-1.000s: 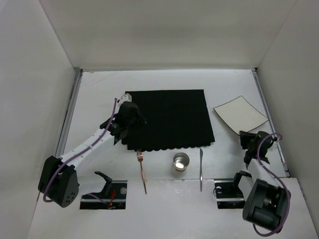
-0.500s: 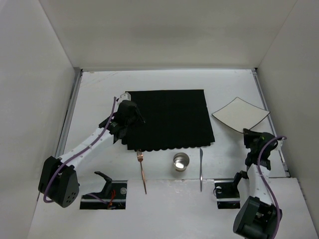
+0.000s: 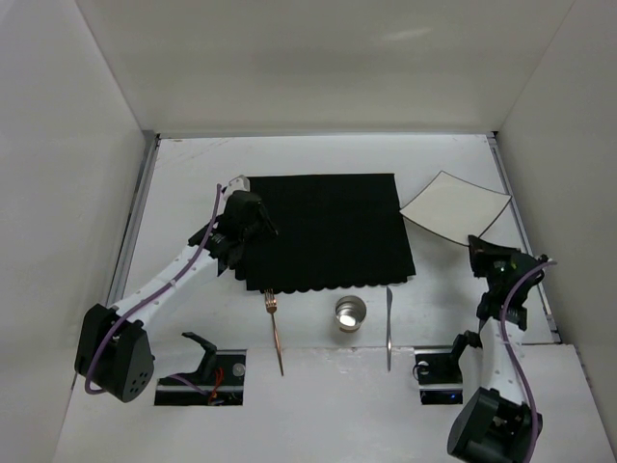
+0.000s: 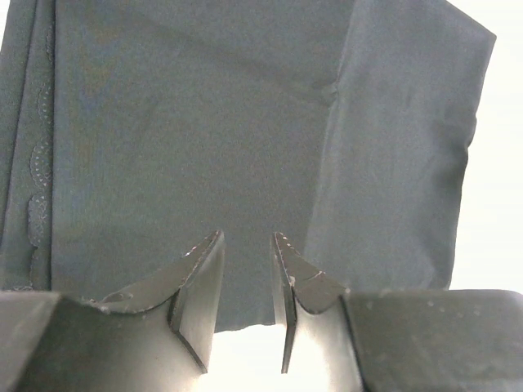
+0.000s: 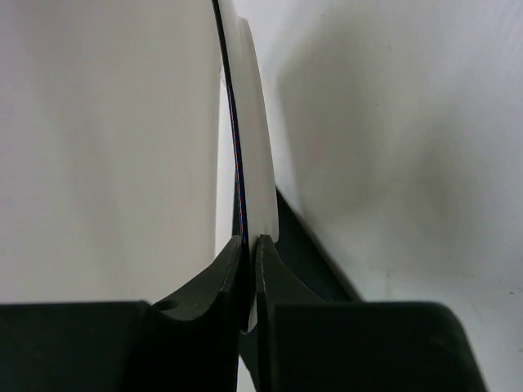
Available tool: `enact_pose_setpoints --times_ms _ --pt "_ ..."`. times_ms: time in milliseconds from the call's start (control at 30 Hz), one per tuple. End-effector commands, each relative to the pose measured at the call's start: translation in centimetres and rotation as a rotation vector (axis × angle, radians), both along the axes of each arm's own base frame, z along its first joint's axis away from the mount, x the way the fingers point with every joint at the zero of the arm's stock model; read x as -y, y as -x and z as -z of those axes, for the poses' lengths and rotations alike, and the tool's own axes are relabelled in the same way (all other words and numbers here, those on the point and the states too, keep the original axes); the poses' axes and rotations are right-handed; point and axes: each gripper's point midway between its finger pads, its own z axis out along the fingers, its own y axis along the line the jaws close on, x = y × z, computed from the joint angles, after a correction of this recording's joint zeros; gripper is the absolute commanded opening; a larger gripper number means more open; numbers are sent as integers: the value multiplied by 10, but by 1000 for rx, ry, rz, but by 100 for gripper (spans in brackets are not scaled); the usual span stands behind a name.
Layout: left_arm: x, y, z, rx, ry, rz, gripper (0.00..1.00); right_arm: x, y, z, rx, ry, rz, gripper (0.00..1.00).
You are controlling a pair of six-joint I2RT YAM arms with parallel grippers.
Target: Set the dinner table for one person
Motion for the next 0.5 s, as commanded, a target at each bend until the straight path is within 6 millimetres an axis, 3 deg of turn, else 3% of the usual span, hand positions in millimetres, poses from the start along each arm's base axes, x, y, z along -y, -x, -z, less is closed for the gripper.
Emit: enact_pose_setpoints --times_ms 0,233,467 --pt "2 -7 -20 39 11 12 27 -13 -11 -145 438 86 -89 3" --pt "-2 -13 -26 50 6 2 27 -100 -34 -163 472 41 -375 3" --pt "-18 -15 -31 61 -15 -32 27 -173 -42 -191 556 -39 -570 4"
